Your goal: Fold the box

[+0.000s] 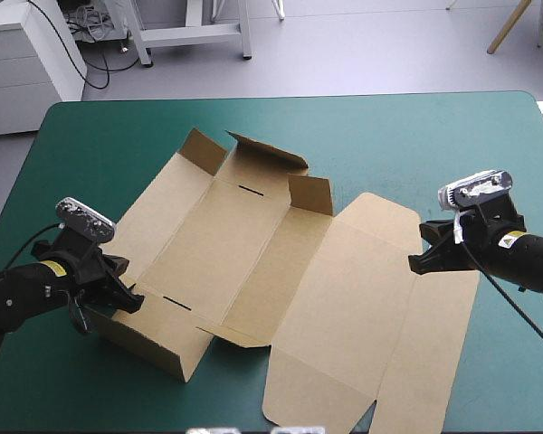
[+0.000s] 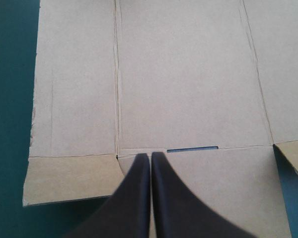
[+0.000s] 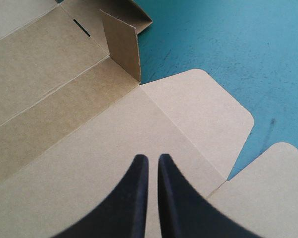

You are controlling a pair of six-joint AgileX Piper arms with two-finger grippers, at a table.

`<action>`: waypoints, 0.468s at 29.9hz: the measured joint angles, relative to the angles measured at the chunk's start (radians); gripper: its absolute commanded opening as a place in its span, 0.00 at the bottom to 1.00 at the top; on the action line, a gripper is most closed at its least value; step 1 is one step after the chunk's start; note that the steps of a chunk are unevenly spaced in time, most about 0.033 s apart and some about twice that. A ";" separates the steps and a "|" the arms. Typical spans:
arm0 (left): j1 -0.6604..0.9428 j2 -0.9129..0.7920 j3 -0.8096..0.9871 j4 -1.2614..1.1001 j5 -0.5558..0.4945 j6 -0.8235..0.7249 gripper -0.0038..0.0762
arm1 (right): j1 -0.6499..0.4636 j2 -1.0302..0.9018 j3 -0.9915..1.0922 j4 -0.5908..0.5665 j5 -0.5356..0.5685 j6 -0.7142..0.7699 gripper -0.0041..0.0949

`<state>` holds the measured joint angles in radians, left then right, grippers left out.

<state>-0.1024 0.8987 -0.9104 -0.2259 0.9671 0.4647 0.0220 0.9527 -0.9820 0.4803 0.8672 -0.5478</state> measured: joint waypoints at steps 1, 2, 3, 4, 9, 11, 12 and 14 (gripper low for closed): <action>0.000 0.000 0.000 0.000 -0.002 0.000 0.04 | 0.000 0.000 0.000 0.000 0.000 0.000 0.15; 0.000 0.000 0.000 0.000 -0.004 0.000 0.04 | 0.000 0.000 0.000 0.000 0.000 0.000 0.17; 0.000 0.000 0.000 0.000 -0.006 0.000 0.04 | 0.000 0.000 0.000 0.000 0.000 0.000 0.19; 0.000 0.000 0.000 -0.001 -0.009 0.000 0.04 | 0.000 0.000 0.000 0.000 -0.002 0.000 0.23; 0.000 0.000 0.000 -0.001 -0.018 0.000 0.04 | 0.000 0.000 0.000 0.000 -0.018 0.000 0.53; 0.000 0.000 0.000 -0.001 -0.019 0.000 0.04 | 0.000 0.000 0.000 0.000 -0.028 0.000 0.63; 0.000 0.000 0.000 -0.001 -0.019 0.000 0.04 | 0.000 0.000 0.000 0.000 -0.033 0.000 0.67; 0.000 0.000 0.000 -0.001 -0.019 0.000 0.04 | 0.000 0.001 0.000 0.000 -0.040 0.000 0.71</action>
<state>-0.1024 0.8987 -0.9104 -0.2269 0.9477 0.4647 0.0220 0.9538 -0.9820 0.4804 0.8274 -0.5482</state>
